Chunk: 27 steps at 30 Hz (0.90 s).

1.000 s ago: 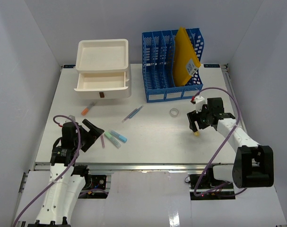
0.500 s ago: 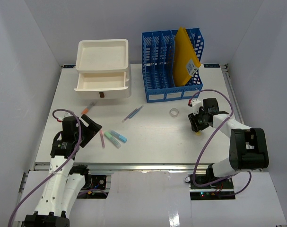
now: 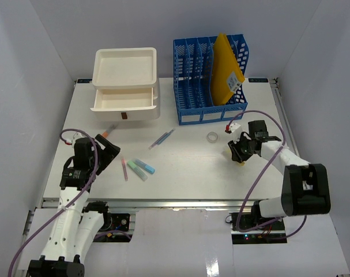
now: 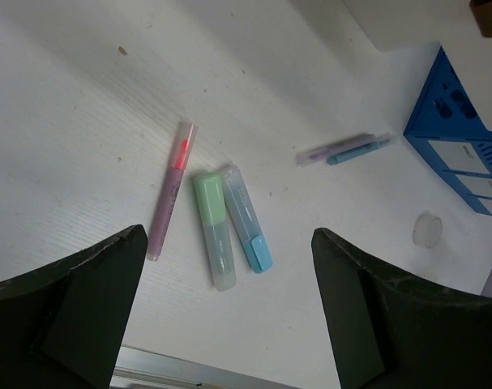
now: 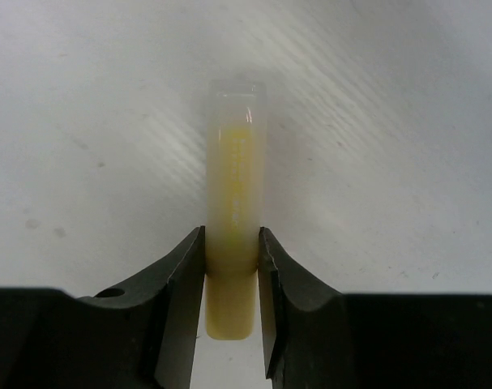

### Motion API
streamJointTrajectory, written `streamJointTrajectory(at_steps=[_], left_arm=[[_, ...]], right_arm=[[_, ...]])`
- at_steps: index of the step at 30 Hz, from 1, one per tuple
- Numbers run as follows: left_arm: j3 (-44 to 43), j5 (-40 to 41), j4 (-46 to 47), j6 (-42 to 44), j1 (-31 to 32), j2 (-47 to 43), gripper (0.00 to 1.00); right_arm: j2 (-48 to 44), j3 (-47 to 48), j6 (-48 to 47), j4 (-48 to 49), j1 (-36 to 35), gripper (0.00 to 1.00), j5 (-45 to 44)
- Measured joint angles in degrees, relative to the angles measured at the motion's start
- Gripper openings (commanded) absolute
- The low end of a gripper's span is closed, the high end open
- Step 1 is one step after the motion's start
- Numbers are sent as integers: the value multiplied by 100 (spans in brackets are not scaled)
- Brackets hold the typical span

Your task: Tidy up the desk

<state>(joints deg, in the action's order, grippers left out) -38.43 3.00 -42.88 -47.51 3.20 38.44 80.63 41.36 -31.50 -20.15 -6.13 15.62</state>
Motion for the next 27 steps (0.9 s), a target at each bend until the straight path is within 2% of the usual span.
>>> streamJointTrajectory(at_steps=[4,8,11,14,19,24,27], left_arm=[[-185,199,32,5,0,156,93],[-335,276,129,-22,0,542,93],[-438,314,171,-11,-2,841,93],[-574,365,202,99,-4,1030,93],[-700,268,499,571,-11,1024,94],[-702,75,793,1148,-11,930,94],[-704,33,920,1461,-11,869,95]], right_arm=[[-1006,131,-912,-871,-457,8,662],[-1592,807,-1679,-1436,-1682,8,1040],[-1384,1861,-1985,-1790,-2659,8,971],[-685,3338,-2176,-1954,-3416,8,741],[1043,6140,-2422,-1991,-4347,9,211],[2887,8550,-2456,-1906,-4689,10,-206],[3709,9165,-2390,-1411,-4714,10,-477]])
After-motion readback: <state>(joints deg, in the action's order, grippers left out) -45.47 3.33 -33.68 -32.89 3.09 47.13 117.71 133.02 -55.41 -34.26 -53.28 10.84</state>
